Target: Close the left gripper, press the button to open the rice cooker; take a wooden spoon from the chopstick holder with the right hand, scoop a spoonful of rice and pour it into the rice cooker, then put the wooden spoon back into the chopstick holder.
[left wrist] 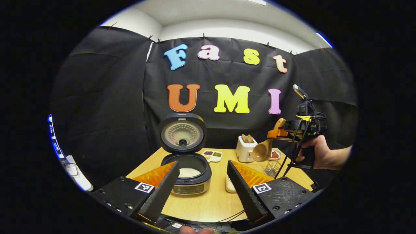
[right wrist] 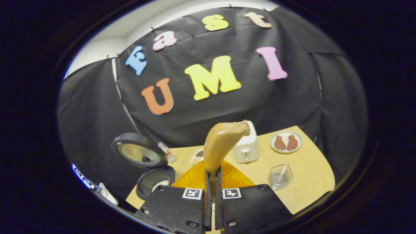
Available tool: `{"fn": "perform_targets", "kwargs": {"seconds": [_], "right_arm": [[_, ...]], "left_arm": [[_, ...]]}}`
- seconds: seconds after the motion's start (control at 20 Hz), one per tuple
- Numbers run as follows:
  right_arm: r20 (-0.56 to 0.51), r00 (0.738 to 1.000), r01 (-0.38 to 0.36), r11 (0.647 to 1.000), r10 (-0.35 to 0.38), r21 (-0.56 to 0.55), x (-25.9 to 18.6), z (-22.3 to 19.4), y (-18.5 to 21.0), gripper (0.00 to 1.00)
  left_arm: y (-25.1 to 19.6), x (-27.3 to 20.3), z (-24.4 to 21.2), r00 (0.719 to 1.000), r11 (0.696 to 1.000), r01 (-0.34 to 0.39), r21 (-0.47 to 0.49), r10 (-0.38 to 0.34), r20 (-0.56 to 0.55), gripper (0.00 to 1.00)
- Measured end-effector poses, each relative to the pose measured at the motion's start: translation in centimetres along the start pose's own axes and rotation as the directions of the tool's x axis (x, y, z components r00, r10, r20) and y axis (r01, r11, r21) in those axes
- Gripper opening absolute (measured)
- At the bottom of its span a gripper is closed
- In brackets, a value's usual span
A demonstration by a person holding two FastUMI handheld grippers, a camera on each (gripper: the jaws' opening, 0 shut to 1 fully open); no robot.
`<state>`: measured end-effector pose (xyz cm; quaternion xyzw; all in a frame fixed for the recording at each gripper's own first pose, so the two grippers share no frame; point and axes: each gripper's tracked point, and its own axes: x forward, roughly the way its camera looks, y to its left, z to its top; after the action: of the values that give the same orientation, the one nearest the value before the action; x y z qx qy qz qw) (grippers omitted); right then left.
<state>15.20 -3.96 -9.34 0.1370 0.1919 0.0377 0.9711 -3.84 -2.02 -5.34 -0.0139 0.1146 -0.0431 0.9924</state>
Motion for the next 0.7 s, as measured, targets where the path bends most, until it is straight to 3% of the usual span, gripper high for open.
{"fn": "perform_targets", "kwargs": {"seconds": [0.3,0.7], "right_arm": [[0.006,0.978,0.207,0.978,-0.207,0.007,0.8,0.5,-12.9,0.09],[-0.064,0.963,0.261,0.965,-0.261,-0.004,8.7,-2.2,-18.8,0.10]], "left_arm": [[-1.1,3.4,1.3,0.999,0.999,0.032,-0.001,-0.032,-0.003,0.95],[-0.2,7.3,4.2,1.000,0.999,-0.016,-0.047,0.016,-0.011,0.95]]}}
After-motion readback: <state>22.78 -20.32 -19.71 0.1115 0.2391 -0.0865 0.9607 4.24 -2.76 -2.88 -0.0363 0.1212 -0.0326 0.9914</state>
